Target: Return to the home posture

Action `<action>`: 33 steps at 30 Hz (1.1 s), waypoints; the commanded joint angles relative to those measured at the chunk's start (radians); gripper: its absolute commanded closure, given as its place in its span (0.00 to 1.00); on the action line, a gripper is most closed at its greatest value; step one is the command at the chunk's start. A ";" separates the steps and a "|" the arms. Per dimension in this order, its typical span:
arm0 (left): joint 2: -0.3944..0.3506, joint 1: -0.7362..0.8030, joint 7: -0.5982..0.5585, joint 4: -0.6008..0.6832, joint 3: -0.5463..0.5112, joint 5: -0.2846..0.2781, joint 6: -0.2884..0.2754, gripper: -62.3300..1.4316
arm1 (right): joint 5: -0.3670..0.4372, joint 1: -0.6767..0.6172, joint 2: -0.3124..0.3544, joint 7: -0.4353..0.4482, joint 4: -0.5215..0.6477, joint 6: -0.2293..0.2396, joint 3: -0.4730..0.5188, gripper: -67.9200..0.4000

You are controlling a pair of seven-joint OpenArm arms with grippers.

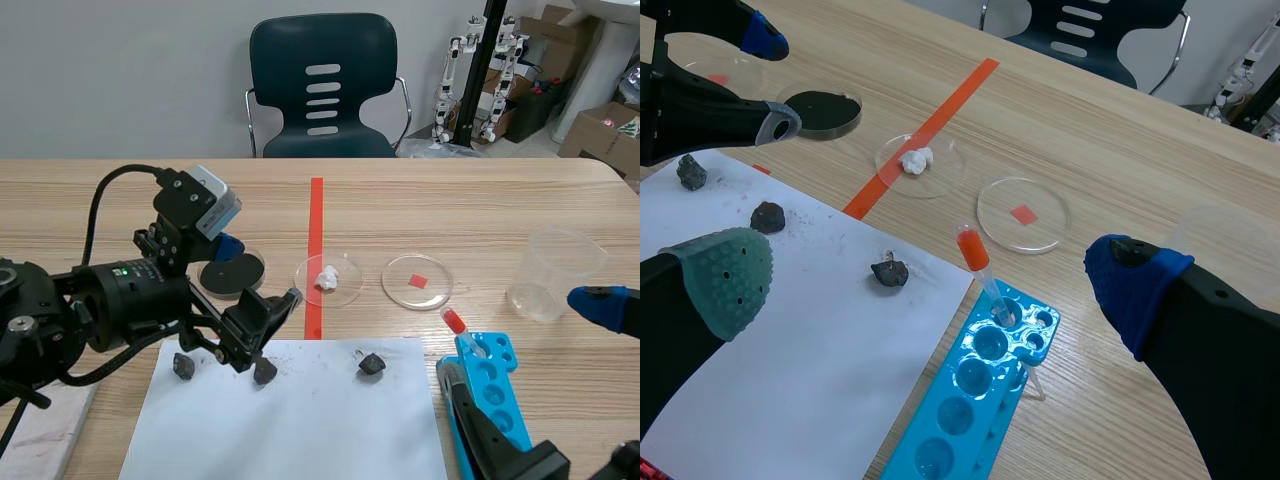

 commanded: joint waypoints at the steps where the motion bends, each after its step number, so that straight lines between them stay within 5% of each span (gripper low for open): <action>1: 0.001 0.003 -0.014 0.023 -0.037 -0.008 -0.001 0.13 | 0.006 0.009 0.008 0.015 0.005 0.000 0.002 0.00; 10: -0.088 0.148 -0.058 0.202 -0.195 -0.033 -0.116 0.13 | 0.006 0.009 0.008 0.015 0.005 0.000 0.002 0.00; 19: -0.112 0.445 -0.125 0.341 -0.489 -0.005 -0.271 0.13 | 0.006 0.009 0.008 0.015 0.005 0.000 0.002 0.00; 25: -0.112 0.661 -0.252 0.405 -0.621 0.057 -0.277 0.13 | 0.006 0.009 0.008 0.015 0.005 0.000 0.002 0.00; 33: -0.111 0.851 -0.407 0.453 -0.663 0.111 -0.275 0.13 | 0.006 0.009 0.008 0.015 0.005 0.000 0.002 0.00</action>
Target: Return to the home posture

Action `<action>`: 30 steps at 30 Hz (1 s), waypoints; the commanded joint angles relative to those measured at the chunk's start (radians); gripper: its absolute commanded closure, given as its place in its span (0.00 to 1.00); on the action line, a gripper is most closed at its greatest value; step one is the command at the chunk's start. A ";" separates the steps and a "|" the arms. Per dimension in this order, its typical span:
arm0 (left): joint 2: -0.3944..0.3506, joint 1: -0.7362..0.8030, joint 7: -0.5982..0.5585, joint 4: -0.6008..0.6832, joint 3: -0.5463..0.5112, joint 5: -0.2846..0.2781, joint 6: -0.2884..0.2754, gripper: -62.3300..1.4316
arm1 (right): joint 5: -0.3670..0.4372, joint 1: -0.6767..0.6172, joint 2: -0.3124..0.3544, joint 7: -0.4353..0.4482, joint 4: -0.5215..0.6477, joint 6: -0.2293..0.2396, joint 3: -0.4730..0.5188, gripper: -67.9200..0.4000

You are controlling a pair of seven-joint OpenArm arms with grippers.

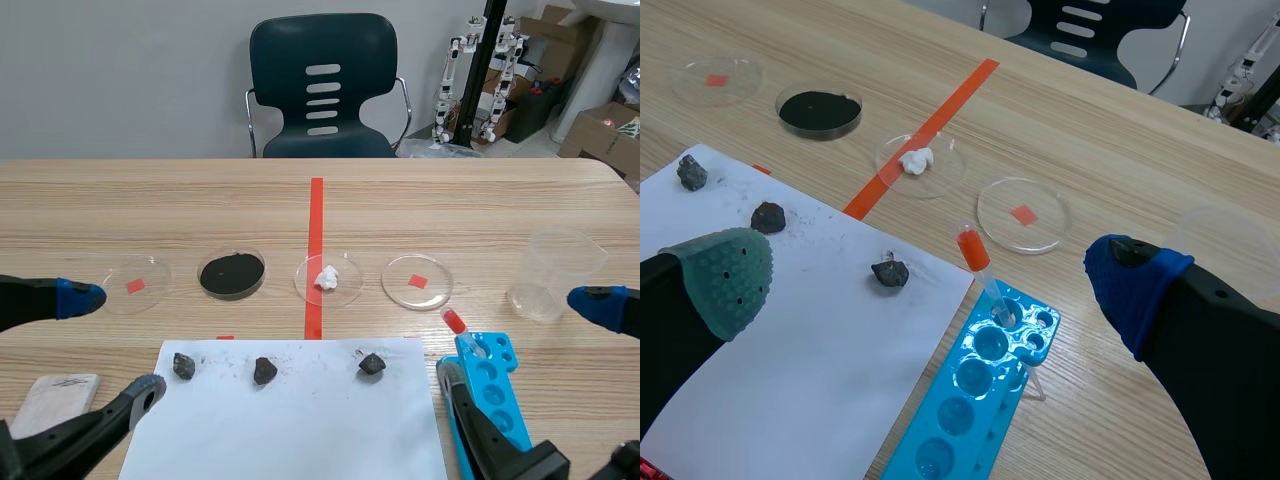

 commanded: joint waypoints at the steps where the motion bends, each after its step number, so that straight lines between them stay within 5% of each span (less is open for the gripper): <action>1: 0.003 0.020 -0.034 0.041 -0.007 -0.011 0.003 0.13 | 0.006 0.009 0.008 0.015 0.005 0.000 0.002 0.00; 7: 0.003 0.113 -0.107 0.107 -0.006 0.016 0.012 0.13 | 0.006 0.009 0.008 0.015 0.005 0.000 0.002 0.00; 30: 0.041 0.128 -0.099 0.123 -0.006 0.015 0.017 0.13 | 0.006 0.009 0.008 0.015 0.005 0.000 0.002 0.00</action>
